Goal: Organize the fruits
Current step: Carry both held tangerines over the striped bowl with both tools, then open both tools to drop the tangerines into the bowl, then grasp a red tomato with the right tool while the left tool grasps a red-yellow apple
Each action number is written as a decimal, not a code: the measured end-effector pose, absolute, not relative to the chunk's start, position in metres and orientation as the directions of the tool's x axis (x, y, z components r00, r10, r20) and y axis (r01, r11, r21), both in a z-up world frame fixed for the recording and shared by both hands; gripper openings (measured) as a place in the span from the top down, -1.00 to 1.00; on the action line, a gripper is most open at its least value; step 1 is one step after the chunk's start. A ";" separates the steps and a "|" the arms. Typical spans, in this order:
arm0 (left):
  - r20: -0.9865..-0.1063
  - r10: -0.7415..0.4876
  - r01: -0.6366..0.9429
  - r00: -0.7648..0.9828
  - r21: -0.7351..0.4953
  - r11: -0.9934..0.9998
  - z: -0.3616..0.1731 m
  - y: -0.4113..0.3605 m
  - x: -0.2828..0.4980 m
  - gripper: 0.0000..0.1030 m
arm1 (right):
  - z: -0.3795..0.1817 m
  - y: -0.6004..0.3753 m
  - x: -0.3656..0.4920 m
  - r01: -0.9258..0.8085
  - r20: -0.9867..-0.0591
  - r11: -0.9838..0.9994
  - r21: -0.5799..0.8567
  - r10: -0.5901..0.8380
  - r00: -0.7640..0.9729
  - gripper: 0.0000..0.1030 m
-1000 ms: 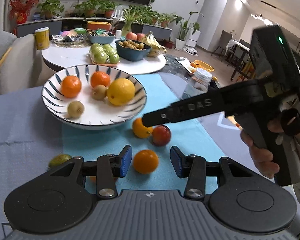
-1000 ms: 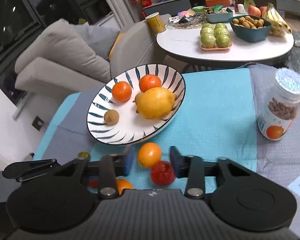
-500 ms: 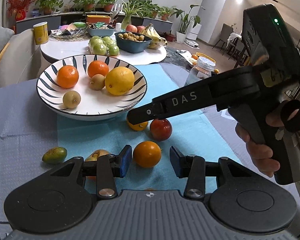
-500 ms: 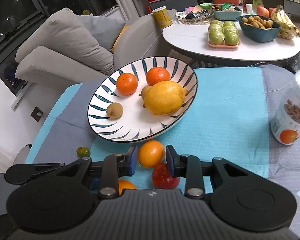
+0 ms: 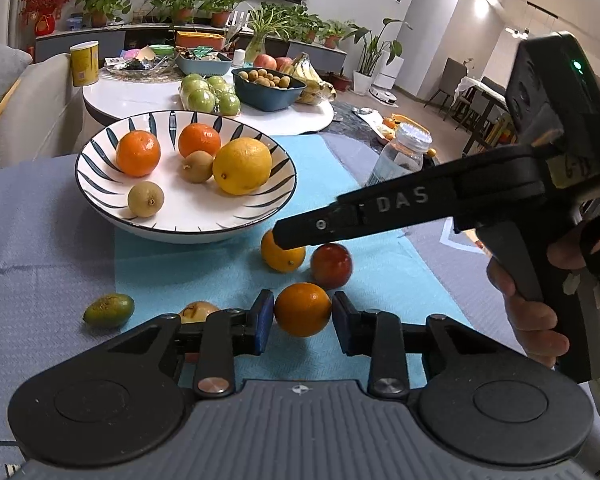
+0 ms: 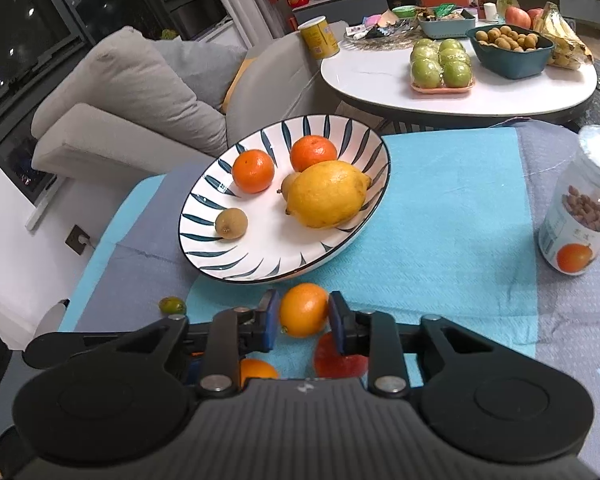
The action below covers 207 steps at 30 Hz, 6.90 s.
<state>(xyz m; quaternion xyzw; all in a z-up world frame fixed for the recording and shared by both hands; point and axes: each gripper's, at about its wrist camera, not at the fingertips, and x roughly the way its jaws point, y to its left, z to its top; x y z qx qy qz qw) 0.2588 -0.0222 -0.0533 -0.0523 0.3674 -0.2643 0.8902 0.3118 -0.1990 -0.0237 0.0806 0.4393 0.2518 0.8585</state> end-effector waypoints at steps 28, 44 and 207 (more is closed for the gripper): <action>-0.634 -0.511 0.435 0.581 -0.289 0.853 -0.049 -0.010 0.254 0.42 | -0.031 -0.171 0.310 -0.491 -0.737 0.816 0.305 0.528 0.422 -0.18; -0.588 -0.513 0.403 0.626 -0.319 0.858 -0.036 0.009 0.252 0.42 | -0.009 -0.185 0.300 -0.469 -0.686 0.820 0.327 0.548 0.479 -0.18; -0.608 -0.420 0.336 0.674 -0.254 0.907 -0.054 0.023 0.255 0.37 | -0.033 -0.199 0.275 -0.268 -0.641 0.915 0.301 0.402 0.654 -0.26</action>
